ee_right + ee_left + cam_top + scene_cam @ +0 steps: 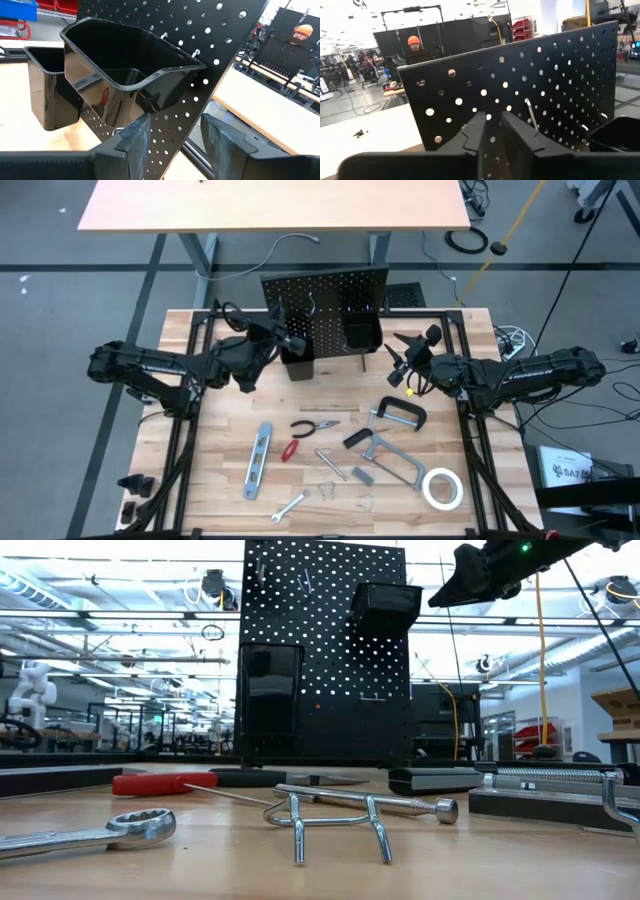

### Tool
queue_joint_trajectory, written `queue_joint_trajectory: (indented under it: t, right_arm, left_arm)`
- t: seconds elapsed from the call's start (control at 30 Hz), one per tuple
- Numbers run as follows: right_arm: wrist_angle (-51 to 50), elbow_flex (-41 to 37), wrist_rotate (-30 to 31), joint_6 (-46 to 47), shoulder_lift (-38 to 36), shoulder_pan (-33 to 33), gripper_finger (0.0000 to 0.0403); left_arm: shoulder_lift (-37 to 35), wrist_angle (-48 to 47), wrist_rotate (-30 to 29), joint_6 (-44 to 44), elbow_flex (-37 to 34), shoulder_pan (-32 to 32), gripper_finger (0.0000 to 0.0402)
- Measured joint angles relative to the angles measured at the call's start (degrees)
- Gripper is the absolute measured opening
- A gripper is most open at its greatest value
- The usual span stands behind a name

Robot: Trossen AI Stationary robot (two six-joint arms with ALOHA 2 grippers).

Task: Hang tools onto peg board
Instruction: Insert the left silver hanger hook on the pegboard, then put the right binder clip into the right black bin on the pegboard

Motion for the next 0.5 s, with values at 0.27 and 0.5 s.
queue_joint_trajectory:
  t: [0.27, 0.5]
  right_arm:
    - [0.0, 0.0, 0.0, 0.0, 0.01, 0.01, 0.0167]
    - [-1.16, 0.0, -0.01, 0.02, 0.0, 0.01, 0.0167]
  left_arm:
    - [-0.06, -0.17, -0.32, 0.17, 0.0, -0.55, 0.0118]
    - [-1.7, -0.26, -5.57, 4.92, 0.0, -5.04, 0.012]
